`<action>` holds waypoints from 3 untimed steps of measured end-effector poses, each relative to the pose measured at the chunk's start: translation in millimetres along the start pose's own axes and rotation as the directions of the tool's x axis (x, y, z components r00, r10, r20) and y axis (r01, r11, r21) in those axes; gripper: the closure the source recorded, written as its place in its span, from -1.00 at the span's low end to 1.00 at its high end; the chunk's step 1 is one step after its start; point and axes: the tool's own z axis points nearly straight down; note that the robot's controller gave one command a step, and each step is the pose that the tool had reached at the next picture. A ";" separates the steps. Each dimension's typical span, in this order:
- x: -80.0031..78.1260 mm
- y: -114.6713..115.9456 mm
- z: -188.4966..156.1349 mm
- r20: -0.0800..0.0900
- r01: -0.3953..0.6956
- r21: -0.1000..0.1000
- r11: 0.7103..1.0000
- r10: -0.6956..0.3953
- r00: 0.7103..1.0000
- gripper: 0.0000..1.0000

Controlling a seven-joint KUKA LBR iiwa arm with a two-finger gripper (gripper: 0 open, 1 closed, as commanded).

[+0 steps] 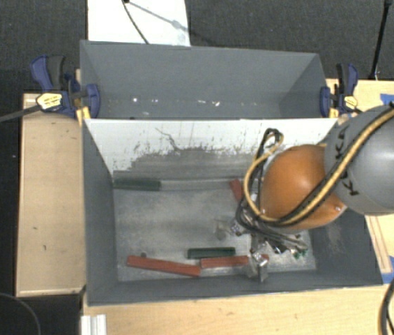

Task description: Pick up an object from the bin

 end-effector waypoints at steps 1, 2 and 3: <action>1.3 0.6 0.4 -0.004 -0.002 -0.001 1.000 0.002 1.000 1.00; -0.9 -0.5 -4.7 -0.008 -0.012 -0.003 1.000 0.012 1.000 1.00; -3.5 -1.4 -51.4 -0.010 -0.021 -0.003 1.000 0.021 1.000 1.00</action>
Offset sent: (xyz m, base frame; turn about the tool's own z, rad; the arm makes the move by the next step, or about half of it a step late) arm 0.0000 0.0000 0.0000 0.0000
